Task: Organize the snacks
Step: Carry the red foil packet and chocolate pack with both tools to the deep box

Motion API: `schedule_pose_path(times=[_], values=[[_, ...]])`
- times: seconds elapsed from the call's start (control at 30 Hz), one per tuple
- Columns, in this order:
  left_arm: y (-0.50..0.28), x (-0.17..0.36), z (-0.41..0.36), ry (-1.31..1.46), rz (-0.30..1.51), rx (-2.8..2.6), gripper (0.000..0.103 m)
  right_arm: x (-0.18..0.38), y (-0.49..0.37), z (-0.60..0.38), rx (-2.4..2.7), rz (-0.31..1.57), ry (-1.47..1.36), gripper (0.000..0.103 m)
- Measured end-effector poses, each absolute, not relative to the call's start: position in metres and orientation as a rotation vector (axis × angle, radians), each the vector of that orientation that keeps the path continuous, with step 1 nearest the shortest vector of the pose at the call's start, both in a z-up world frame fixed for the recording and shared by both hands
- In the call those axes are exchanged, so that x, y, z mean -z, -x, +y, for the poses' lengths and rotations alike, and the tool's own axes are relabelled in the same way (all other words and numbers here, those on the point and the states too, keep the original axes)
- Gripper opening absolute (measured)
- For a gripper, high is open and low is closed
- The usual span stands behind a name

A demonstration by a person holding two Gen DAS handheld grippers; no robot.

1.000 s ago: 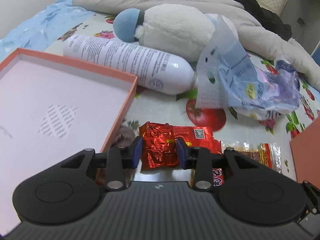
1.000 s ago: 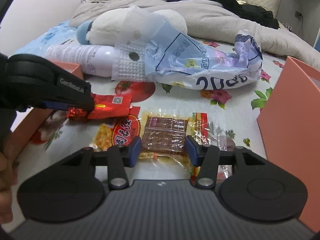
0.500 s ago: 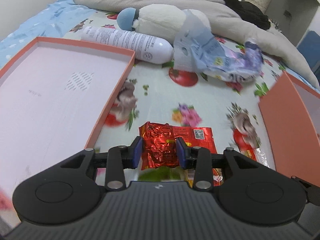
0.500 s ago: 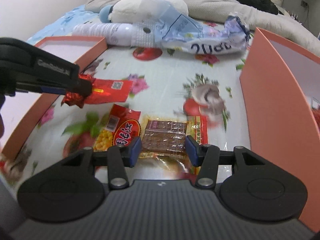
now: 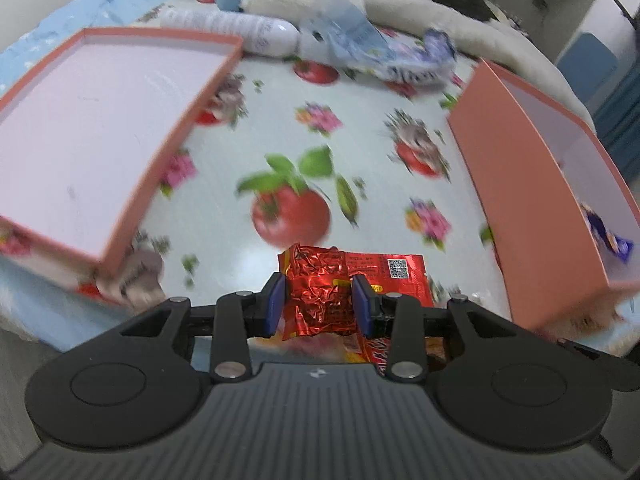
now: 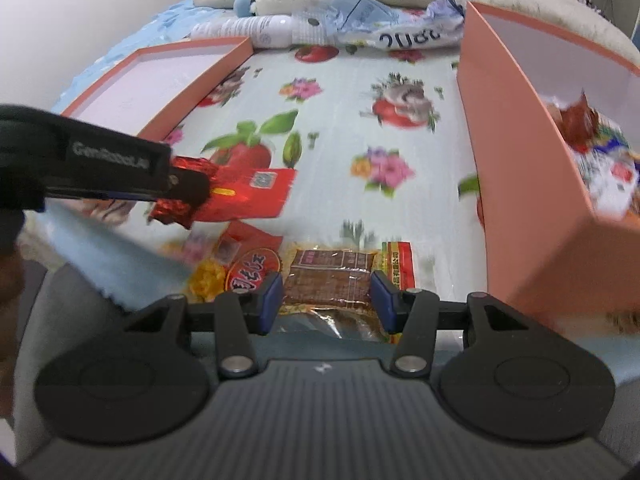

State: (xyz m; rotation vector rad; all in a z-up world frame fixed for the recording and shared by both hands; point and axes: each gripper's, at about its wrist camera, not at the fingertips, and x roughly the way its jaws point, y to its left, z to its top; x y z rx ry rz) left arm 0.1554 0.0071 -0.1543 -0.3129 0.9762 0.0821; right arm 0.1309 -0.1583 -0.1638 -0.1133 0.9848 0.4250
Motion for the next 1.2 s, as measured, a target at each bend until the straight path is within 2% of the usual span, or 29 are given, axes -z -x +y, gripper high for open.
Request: schedule_pose_path(times=[0.33,0.43,0.5,0.77,1.1,1.2], values=[[-0.161,0.196,-0.021,0.286,1.071,0.015,0.041,0.169,-0.125,-0.2,-0.387,1.015,-0.109,0.05],[-0.161,0.198,-0.023,0.271,1.07,0.022,0.041,0.163,-0.121,-0.219,-0.379,1.014,-0.179,0.055],[-0.161,0.199,-0.023,0.272,1.071,0.024,0.041,0.16,-0.115,-0.234,-0.354,1.02,-0.235,0.062],[-0.159,0.199,-0.021,0.285,1.072,0.032,0.041,0.189,-0.104,-0.274,-0.301,1.149,-0.551,0.064],[-0.159,0.2,-0.018,0.301,1.073,0.036,0.041,0.217,-0.124,-0.265,-0.393,1.116,-0.796,0.062],[-0.159,0.201,-0.019,0.297,1.073,0.037,0.042,0.226,-0.13,-0.261,-0.38,1.119,-0.861,0.052]])
